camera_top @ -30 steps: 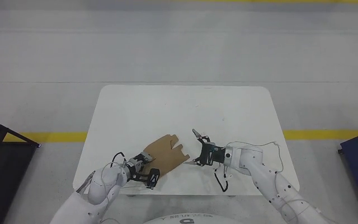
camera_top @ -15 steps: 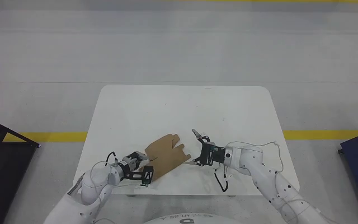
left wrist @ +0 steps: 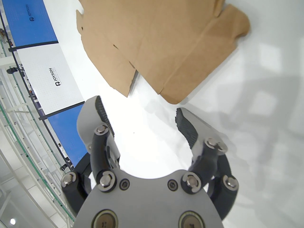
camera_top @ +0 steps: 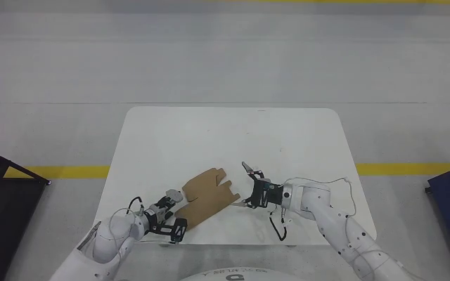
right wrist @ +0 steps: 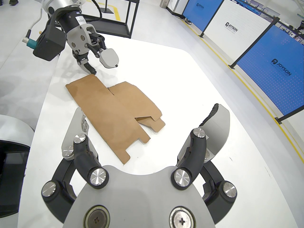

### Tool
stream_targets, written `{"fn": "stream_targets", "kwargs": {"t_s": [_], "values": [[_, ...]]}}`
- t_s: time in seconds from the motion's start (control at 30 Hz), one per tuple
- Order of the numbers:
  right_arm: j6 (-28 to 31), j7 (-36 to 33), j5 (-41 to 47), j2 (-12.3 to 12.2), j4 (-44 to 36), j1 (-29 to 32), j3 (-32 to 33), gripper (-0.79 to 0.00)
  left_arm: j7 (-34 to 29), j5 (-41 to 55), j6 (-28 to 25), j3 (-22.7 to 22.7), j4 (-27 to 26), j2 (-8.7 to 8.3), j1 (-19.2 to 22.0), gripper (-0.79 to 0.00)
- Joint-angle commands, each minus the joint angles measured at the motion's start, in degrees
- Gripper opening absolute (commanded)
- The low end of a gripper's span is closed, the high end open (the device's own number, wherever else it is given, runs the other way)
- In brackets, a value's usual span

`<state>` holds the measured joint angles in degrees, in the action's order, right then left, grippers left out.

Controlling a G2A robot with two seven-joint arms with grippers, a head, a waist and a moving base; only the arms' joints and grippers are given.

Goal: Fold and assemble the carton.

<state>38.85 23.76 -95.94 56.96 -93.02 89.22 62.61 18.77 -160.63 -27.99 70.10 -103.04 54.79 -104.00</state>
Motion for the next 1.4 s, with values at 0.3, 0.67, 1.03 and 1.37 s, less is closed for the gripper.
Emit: {"fn": "stream_targets", "kwargs": {"t_s": [0.3, 0.67, 1.03, 1.37], "values": [[0.00, 0.00, 0.00, 0.00, 0.00, 0.00, 0.00, 0.000, -0.08, -2.22, 1.76, -2.90, -0.66, -0.13, 0.15, 0.000], [0.00, 0.00, 0.00, 0.00, 0.00, 0.00, 0.00, 0.000, -0.99, -4.12, 3.07, -4.39, -2.88, -0.40, -0.46, -0.228], [0.00, 0.00, 0.00, 0.00, 0.00, 0.00, 0.00, 0.000, -2.20, -2.92, 10.48, -5.57, -2.89, -0.29, -1.34, -0.785], [0.00, 0.00, 0.00, 0.00, 0.00, 0.00, 0.00, 0.000, -6.08, 0.13, 11.86, -4.09, -3.40, -0.24, -1.86, -0.785]]}}
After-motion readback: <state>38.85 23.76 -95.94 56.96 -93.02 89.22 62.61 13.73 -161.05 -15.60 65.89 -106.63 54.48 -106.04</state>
